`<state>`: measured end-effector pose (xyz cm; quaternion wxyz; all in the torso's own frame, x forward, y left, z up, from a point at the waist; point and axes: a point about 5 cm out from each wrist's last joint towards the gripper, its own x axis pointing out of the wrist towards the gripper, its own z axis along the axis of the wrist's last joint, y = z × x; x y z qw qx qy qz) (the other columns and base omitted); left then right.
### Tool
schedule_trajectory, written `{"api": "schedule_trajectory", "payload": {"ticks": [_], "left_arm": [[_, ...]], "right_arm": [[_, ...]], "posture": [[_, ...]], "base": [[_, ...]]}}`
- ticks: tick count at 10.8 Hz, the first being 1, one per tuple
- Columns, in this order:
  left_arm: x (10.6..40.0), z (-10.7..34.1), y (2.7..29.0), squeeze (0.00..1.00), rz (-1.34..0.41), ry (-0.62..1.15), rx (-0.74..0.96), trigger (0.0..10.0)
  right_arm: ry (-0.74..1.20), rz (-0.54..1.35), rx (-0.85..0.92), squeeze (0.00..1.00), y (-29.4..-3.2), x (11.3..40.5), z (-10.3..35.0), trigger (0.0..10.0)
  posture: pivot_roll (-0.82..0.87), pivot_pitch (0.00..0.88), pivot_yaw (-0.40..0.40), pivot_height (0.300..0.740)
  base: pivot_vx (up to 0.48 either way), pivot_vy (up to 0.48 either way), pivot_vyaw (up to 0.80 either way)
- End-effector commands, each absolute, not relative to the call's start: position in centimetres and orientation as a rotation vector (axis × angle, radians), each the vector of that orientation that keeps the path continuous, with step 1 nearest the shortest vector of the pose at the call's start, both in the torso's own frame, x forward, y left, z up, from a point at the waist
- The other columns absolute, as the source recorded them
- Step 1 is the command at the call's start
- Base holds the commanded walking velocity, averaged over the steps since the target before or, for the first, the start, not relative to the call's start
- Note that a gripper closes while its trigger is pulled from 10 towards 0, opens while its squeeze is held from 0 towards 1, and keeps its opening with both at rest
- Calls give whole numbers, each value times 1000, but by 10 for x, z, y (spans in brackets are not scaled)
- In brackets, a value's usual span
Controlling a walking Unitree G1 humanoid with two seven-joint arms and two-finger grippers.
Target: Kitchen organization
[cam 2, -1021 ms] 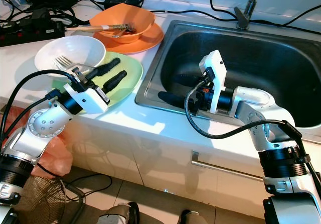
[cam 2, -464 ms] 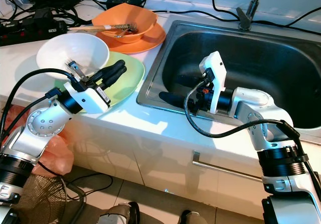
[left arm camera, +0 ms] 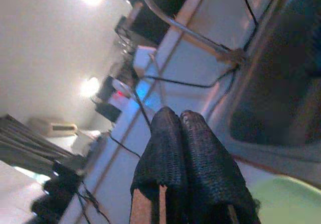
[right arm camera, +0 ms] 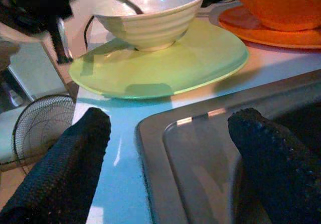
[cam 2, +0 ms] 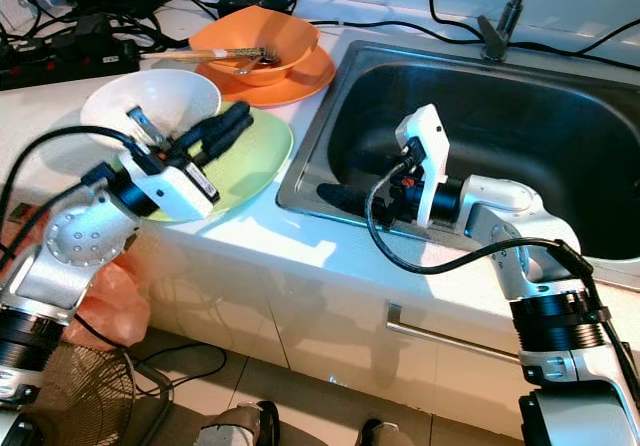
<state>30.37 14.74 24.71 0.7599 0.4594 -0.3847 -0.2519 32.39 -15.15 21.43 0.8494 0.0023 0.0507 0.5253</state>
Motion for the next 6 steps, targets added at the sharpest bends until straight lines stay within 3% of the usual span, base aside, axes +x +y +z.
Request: {"api": "schedule_trajectory", "payload": {"ticks": [1,6], "left_arm": [[300,267,144,0,-517,-921,1012,0],[289,315,88,0,-566,-1176,837,0]], "right_arm": [[82,1107,-4,0,-151,326,219,10000],[48,886,216,0,-153,348,217,10000]], "posture": [[129,137,21,740],[132,126,17,740]], "base": [[0,0,0],[0,0,0]]}}
